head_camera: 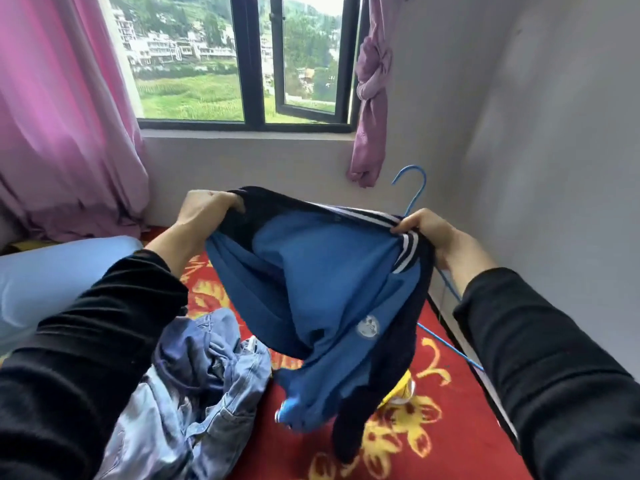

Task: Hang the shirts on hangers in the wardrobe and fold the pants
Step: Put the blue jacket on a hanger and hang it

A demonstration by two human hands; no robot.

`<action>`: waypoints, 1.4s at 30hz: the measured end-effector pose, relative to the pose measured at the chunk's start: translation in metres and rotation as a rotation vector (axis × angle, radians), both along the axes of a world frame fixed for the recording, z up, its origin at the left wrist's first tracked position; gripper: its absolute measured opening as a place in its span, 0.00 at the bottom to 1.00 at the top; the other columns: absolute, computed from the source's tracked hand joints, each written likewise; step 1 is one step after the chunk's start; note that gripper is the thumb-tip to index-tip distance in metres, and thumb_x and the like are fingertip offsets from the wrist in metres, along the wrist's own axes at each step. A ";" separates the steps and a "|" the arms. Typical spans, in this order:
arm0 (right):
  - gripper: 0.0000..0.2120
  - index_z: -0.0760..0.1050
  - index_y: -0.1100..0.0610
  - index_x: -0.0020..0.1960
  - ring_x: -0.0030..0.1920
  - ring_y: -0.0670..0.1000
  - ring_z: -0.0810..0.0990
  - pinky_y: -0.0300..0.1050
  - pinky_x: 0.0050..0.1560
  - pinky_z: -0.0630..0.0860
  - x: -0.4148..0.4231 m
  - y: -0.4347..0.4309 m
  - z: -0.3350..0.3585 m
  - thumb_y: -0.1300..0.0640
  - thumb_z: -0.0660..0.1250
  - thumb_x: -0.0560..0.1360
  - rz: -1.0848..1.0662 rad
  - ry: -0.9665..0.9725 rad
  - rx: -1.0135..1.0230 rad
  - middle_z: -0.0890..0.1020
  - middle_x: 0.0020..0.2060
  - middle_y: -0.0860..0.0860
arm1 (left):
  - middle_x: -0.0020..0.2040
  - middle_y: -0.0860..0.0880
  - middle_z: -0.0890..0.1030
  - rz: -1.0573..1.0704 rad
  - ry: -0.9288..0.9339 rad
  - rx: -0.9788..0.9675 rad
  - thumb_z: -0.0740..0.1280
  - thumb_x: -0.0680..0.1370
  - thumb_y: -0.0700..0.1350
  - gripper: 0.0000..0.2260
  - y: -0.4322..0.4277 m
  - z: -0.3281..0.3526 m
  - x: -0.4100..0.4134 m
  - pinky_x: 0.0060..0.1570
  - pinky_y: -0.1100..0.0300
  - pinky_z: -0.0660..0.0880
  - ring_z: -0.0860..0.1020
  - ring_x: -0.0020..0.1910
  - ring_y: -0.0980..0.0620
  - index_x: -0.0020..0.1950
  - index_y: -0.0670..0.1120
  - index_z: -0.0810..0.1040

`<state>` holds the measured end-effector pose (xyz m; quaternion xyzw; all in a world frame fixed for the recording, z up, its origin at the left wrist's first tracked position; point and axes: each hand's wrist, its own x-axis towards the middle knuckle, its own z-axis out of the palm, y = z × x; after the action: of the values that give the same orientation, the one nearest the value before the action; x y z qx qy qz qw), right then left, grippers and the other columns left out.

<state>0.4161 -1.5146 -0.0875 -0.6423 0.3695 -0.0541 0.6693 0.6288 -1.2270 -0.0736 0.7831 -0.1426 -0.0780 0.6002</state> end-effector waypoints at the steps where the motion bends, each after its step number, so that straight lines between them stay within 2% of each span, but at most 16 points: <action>1: 0.24 0.81 0.65 0.49 0.43 0.61 0.83 0.53 0.51 0.80 0.007 -0.003 -0.001 0.60 0.74 0.54 -0.131 -0.010 -0.100 0.84 0.45 0.60 | 0.26 0.51 0.76 -0.023 -0.090 0.123 0.73 0.59 0.48 0.07 0.004 -0.007 0.004 0.30 0.61 0.70 0.73 0.29 0.52 0.28 0.44 0.81; 3: 0.10 0.79 0.62 0.41 0.38 0.56 0.81 0.47 0.41 0.78 0.020 0.001 -0.017 0.61 0.74 0.61 -0.356 -0.016 -0.320 0.82 0.40 0.56 | 0.25 0.48 0.71 -0.028 -0.247 0.416 0.73 0.65 0.54 0.17 0.009 -0.034 0.007 0.30 0.56 0.65 0.70 0.30 0.48 0.27 0.42 0.76; 5: 0.04 0.80 0.58 0.38 0.38 0.52 0.78 0.48 0.41 0.75 0.028 0.007 -0.048 0.60 0.74 0.65 -0.361 0.025 -0.499 0.79 0.35 0.54 | 0.23 0.48 0.69 0.002 -0.303 0.563 0.68 0.70 0.60 0.25 0.010 -0.068 0.002 0.31 0.54 0.63 0.70 0.31 0.44 0.25 0.42 0.70; 8: 0.08 0.77 0.57 0.32 0.38 0.56 0.77 0.44 0.38 0.68 0.027 0.019 -0.098 0.57 0.70 0.69 -0.269 0.199 -0.643 0.76 0.31 0.54 | 0.28 0.47 0.75 -0.030 -0.333 0.662 0.61 0.71 0.65 0.25 0.000 -0.109 -0.013 0.33 0.56 0.65 0.76 0.34 0.42 0.27 0.45 0.73; 12: 0.08 0.83 0.56 0.43 0.50 0.60 0.81 0.44 0.44 0.71 0.016 0.022 -0.133 0.53 0.67 0.72 -0.267 0.288 -0.623 0.82 0.41 0.60 | 0.33 0.48 0.79 -0.087 -0.251 0.694 0.54 0.65 0.72 0.29 -0.013 -0.125 -0.021 0.36 0.57 0.67 0.77 0.36 0.43 0.30 0.47 0.74; 16: 0.09 0.84 0.53 0.48 0.48 0.58 0.81 0.41 0.42 0.69 0.007 0.018 -0.142 0.52 0.69 0.72 -0.266 0.237 -0.594 0.84 0.43 0.56 | 0.46 0.41 0.82 -0.140 -0.126 0.793 0.49 0.62 0.79 0.39 -0.014 -0.134 -0.017 0.40 0.55 0.69 0.80 0.47 0.40 0.38 0.44 0.75; 18: 0.05 0.84 0.54 0.41 0.40 0.54 0.79 0.42 0.39 0.68 0.008 0.016 -0.140 0.53 0.73 0.69 -0.226 0.195 -0.563 0.82 0.35 0.53 | 0.42 0.42 0.81 -0.152 -0.040 0.725 0.50 0.60 0.79 0.39 -0.021 -0.135 -0.019 0.37 0.55 0.67 0.80 0.43 0.41 0.37 0.43 0.74; 20: 0.13 0.80 0.58 0.32 0.32 0.49 0.73 0.43 0.35 0.67 0.011 0.017 -0.135 0.50 0.75 0.68 -0.183 0.129 -0.505 0.76 0.26 0.50 | 0.36 0.47 0.79 -0.123 0.018 0.643 0.53 0.60 0.78 0.36 -0.029 -0.133 -0.021 0.33 0.57 0.66 0.77 0.37 0.46 0.35 0.44 0.73; 22: 0.20 0.82 0.59 0.31 0.25 0.46 0.70 0.42 0.31 0.67 0.012 0.021 -0.129 0.42 0.71 0.70 -0.184 0.085 -0.473 0.73 0.20 0.46 | 0.33 0.49 0.78 -0.081 0.027 0.587 0.59 0.65 0.73 0.29 -0.035 -0.132 -0.018 0.30 0.59 0.64 0.75 0.32 0.49 0.34 0.46 0.74; 24: 0.24 0.81 0.56 0.29 0.20 0.44 0.69 0.40 0.28 0.65 0.010 0.025 -0.125 0.39 0.66 0.73 -0.206 0.041 -0.460 0.70 0.15 0.45 | 0.34 0.48 0.79 -0.074 -0.042 0.599 0.63 0.72 0.64 0.21 -0.037 -0.135 -0.014 0.28 0.59 0.64 0.74 0.31 0.50 0.33 0.47 0.73; 27: 0.24 0.80 0.57 0.26 0.17 0.45 0.65 0.37 0.23 0.62 0.000 0.027 -0.124 0.46 0.64 0.76 -0.186 -0.008 -0.429 0.67 0.13 0.46 | 0.34 0.51 0.76 -0.081 -0.135 0.620 0.63 0.76 0.54 0.12 -0.036 -0.139 -0.012 0.34 0.58 0.65 0.74 0.35 0.48 0.35 0.50 0.72; 30: 0.22 0.77 0.61 0.24 0.15 0.45 0.61 0.35 0.18 0.58 -0.017 0.028 -0.133 0.54 0.64 0.75 -0.174 -0.024 -0.345 0.65 0.13 0.47 | 0.37 0.50 0.75 -0.056 -0.158 0.637 0.63 0.76 0.53 0.07 -0.030 -0.147 -0.015 0.41 0.58 0.66 0.73 0.40 0.45 0.39 0.53 0.72; 32: 0.21 0.75 0.62 0.23 0.16 0.47 0.60 0.36 0.17 0.57 -0.027 0.029 -0.140 0.57 0.64 0.74 -0.175 -0.022 -0.311 0.64 0.13 0.50 | 0.41 0.47 0.77 -0.032 -0.137 0.660 0.63 0.76 0.55 0.08 -0.028 -0.151 -0.015 0.41 0.56 0.67 0.75 0.43 0.44 0.44 0.51 0.73; 36: 0.21 0.72 0.61 0.20 0.16 0.47 0.58 0.34 0.18 0.54 -0.038 0.032 -0.150 0.59 0.65 0.71 -0.189 -0.029 -0.257 0.63 0.14 0.50 | 0.55 0.39 0.78 0.091 -0.036 0.669 0.66 0.75 0.58 0.30 -0.029 -0.148 -0.016 0.46 0.51 0.71 0.77 0.55 0.37 0.67 0.39 0.64; 39: 0.21 0.70 0.59 0.19 0.16 0.47 0.57 0.34 0.19 0.54 -0.043 0.029 -0.153 0.58 0.65 0.70 -0.233 -0.044 -0.225 0.62 0.14 0.50 | 0.57 0.37 0.78 0.120 -0.049 0.699 0.66 0.75 0.58 0.29 -0.026 -0.144 -0.014 0.47 0.51 0.70 0.77 0.56 0.36 0.64 0.37 0.67; 42: 0.22 0.69 0.59 0.19 0.16 0.47 0.57 0.34 0.18 0.54 -0.051 0.027 -0.155 0.58 0.64 0.70 -0.208 -0.050 -0.221 0.62 0.14 0.49 | 0.51 0.38 0.80 0.084 -0.069 0.734 0.65 0.76 0.57 0.22 -0.019 -0.142 -0.006 0.41 0.54 0.69 0.77 0.47 0.38 0.55 0.38 0.74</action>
<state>0.3654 -1.4877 -0.2424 -0.6688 0.4092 -0.1795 0.5942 0.6225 -1.2456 -0.2157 0.9536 -0.0928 -0.0727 0.2771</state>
